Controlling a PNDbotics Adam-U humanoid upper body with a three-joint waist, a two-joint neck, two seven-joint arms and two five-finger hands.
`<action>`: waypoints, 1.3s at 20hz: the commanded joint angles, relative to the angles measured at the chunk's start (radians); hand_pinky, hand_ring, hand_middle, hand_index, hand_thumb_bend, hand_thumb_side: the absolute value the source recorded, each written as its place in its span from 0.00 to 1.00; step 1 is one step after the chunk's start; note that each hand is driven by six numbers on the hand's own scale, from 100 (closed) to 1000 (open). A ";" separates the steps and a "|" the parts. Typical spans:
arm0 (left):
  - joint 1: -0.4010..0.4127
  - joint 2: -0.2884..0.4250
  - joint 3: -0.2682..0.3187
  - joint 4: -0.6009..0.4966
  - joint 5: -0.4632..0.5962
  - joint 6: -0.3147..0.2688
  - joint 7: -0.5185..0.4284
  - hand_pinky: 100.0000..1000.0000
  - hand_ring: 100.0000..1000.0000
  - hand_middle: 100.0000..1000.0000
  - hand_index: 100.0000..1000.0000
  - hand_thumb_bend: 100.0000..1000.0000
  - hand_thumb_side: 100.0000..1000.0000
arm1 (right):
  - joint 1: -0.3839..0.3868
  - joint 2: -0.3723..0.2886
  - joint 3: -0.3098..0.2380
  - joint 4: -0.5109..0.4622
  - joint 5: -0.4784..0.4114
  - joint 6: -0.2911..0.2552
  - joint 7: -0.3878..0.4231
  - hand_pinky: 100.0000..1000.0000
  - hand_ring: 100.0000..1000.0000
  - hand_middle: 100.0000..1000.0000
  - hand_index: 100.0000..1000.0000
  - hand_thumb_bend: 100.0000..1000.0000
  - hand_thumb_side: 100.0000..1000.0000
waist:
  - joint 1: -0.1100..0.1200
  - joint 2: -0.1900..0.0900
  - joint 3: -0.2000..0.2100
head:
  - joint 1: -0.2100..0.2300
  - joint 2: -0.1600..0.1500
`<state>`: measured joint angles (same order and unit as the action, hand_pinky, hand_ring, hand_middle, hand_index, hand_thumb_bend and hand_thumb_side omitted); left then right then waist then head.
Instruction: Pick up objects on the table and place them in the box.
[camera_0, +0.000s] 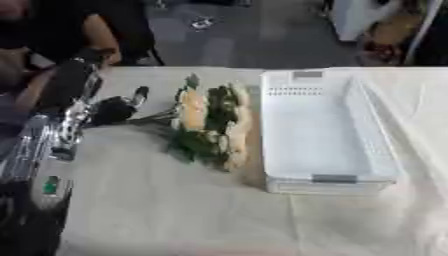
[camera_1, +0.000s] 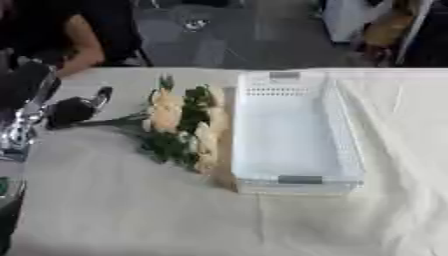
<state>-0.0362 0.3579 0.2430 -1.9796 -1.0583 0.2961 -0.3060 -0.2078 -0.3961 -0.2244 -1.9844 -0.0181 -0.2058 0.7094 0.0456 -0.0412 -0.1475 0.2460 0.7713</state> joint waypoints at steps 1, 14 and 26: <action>-0.006 0.024 0.002 -0.014 0.004 -0.001 -0.002 0.71 0.82 0.85 0.96 0.47 0.44 | -0.005 -0.020 -0.002 -0.016 0.001 0.001 -0.001 0.69 0.76 0.83 0.98 0.00 0.36 | -0.003 -0.005 -0.001 | 0.007 -0.001; -0.009 0.029 0.000 -0.012 0.000 -0.001 -0.007 0.72 0.82 0.85 0.95 0.48 0.43 | -0.004 -0.021 -0.003 -0.016 0.002 0.001 -0.001 0.69 0.76 0.83 0.98 0.00 0.36 | -0.004 -0.004 -0.005 | 0.005 -0.001; -0.085 0.584 -0.233 0.229 0.284 -0.130 -0.110 0.89 0.83 0.78 0.90 0.83 0.63 | -0.006 -0.041 0.009 -0.016 0.002 0.006 0.012 0.69 0.76 0.83 0.98 0.00 0.36 | 0.022 -0.019 -0.055 | -0.006 -0.001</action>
<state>-0.1055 0.8447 0.0327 -1.7776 -0.8241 0.1865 -0.4010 -0.2033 -0.4077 -0.2166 -1.9844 -0.0147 -0.1999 0.7172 0.0686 -0.0521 -0.2033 0.2451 0.7714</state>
